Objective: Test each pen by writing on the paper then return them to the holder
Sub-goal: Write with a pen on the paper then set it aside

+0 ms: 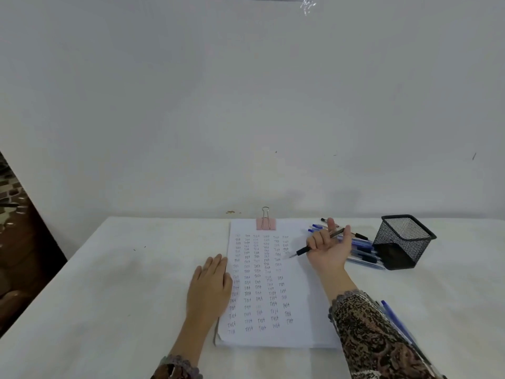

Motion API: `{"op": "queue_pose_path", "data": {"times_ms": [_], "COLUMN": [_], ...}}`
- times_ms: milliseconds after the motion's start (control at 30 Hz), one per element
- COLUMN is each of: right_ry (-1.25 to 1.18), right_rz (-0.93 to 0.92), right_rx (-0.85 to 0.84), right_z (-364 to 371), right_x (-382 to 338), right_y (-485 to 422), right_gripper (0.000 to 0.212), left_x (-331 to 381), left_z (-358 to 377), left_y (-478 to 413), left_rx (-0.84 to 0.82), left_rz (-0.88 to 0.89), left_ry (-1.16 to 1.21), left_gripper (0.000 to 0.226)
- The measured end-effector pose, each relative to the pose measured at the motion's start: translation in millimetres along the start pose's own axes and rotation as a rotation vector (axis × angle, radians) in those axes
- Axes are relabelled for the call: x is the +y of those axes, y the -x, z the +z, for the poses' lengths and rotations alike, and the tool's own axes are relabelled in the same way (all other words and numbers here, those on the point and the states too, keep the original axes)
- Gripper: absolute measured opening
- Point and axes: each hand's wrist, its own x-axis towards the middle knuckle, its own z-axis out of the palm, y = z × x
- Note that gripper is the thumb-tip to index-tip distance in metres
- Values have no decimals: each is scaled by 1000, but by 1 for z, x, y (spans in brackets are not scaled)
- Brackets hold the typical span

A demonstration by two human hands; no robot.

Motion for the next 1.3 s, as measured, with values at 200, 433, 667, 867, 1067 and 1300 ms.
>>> {"op": "queue_pose_path", "data": {"times_ms": [200, 433, 667, 867, 1067, 1300], "right_ry": [61, 219, 350, 1015, 1132, 1270], "right_rz": [-2, 71, 102, -148, -231, -248], "right_rx": [63, 96, -39, -170, -110, -155], "right_z": [-5, -8, -13, -12, -9, -2], "right_x": [13, 14, 15, 28, 37, 36], "right_y": [-16, -20, -24, -20, -13, -5], "right_gripper": [57, 24, 37, 43, 58, 55], "left_x": [0, 0, 0, 0, 1, 1], "left_z": [0, -1, -2, -2, -1, -2], "left_y": [-1, -2, -1, -1, -1, -1], "left_rx": [3, -5, -9, -9, -20, -20], "left_rz": [-7, -18, -19, -12, -18, -19], "left_ry": [14, 4, 20, 25, 22, 34], "left_gripper": [96, 96, 95, 95, 79, 76]}}
